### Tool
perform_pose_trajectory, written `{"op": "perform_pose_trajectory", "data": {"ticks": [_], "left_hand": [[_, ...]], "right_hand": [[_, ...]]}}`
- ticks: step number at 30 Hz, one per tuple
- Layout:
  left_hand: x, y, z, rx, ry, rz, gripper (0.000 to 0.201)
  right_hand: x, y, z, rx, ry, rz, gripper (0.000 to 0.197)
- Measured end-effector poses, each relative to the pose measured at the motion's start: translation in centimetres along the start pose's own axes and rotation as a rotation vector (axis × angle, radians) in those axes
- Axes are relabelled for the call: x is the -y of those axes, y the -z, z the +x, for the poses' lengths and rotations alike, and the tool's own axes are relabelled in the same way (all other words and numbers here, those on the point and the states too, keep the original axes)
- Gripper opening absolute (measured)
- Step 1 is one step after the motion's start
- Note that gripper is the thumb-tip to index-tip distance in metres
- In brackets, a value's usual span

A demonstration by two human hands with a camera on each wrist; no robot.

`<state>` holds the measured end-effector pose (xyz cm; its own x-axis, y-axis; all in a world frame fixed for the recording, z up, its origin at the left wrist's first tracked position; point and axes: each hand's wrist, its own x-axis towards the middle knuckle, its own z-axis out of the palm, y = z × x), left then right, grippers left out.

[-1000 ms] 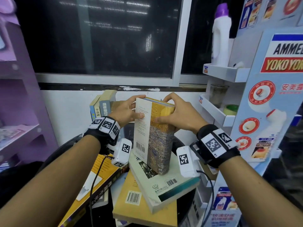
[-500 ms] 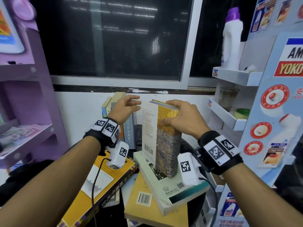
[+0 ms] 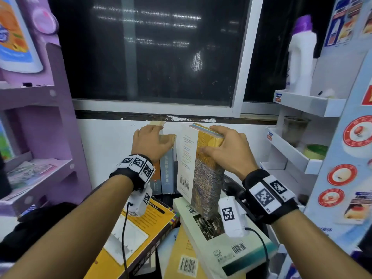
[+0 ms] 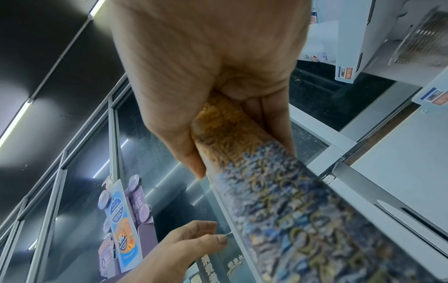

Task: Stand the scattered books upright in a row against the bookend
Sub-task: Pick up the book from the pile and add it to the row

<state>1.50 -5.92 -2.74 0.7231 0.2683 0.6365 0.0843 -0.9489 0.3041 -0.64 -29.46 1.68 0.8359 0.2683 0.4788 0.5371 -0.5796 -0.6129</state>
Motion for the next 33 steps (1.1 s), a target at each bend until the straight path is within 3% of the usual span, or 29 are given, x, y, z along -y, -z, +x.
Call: {"op": "perform_pose_trajectory", "data": {"ticks": [10, 33], "left_hand": [[0.3, -2.9, 1.7, 0.055, 0.024, 0.186, 0.075], [1.8, -2.2, 1.1, 0.010, 0.012, 0.122, 0.068]], "right_hand": [[0.0, -1.0, 2.7, -0.090, 0.018, 0.015, 0.068], [2.0, -1.7, 5.4, -0.131, 0.017, 0.071, 0.062]]}}
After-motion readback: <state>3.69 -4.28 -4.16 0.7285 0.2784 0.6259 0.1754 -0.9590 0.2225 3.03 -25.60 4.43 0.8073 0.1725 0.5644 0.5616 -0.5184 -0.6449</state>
